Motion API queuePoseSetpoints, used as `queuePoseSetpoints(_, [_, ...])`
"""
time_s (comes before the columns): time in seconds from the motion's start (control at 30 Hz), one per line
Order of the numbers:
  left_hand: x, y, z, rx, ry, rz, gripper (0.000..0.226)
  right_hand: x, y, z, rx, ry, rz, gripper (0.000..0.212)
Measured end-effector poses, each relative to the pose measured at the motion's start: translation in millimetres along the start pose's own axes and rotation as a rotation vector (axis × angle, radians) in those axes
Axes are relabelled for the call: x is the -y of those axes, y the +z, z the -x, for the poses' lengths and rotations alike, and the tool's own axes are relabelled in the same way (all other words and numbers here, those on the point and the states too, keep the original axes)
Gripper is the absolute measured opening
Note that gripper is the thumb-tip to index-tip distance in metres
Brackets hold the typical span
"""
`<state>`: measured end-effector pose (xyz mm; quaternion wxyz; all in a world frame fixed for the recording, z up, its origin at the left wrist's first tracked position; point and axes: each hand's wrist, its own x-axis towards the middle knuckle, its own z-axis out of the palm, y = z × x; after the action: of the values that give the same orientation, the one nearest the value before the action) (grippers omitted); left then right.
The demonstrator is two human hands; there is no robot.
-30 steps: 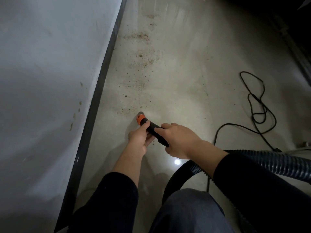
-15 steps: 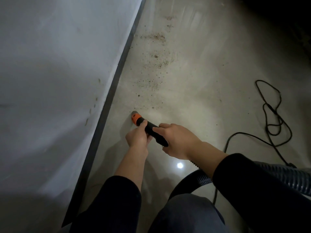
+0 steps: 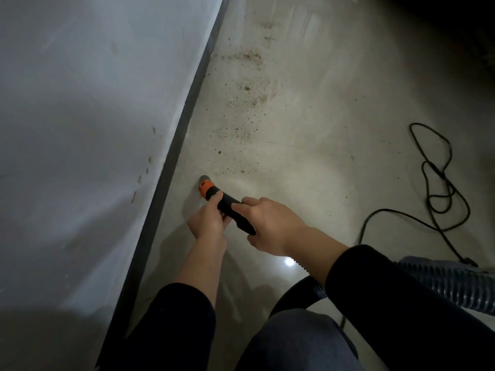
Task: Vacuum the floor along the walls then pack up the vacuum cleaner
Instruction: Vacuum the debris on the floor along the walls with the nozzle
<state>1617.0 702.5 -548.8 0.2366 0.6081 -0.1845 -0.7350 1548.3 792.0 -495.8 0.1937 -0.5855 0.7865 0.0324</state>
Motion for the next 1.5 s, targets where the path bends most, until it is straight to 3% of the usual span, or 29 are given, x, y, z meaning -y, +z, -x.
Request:
queuePoseSetpoints(0.53, [30, 42, 11, 0.159, -0.099, -0.089, 0.016, -30, -15, 31, 0.034, 0.171, -0.007, 0.041])
queuePoseSetpoints(0.93, [45, 59, 15, 0.298, -0.176, -0.184, 0.037, -33, -20, 47, 0.055, 0.295, 0.068, 0.035])
queuePoseSetpoints(1.37, [48, 81, 12, 0.352, -0.152, -0.248, 0.034, -50, -23, 47, 0.027, 0.354, 0.014, 0.032])
queuePoseSetpoints(1.5, [41, 79, 9, 0.370, -0.162, -0.218, 0.021, -50, -24, 40, 0.016, 0.334, 0.004, 0.033])
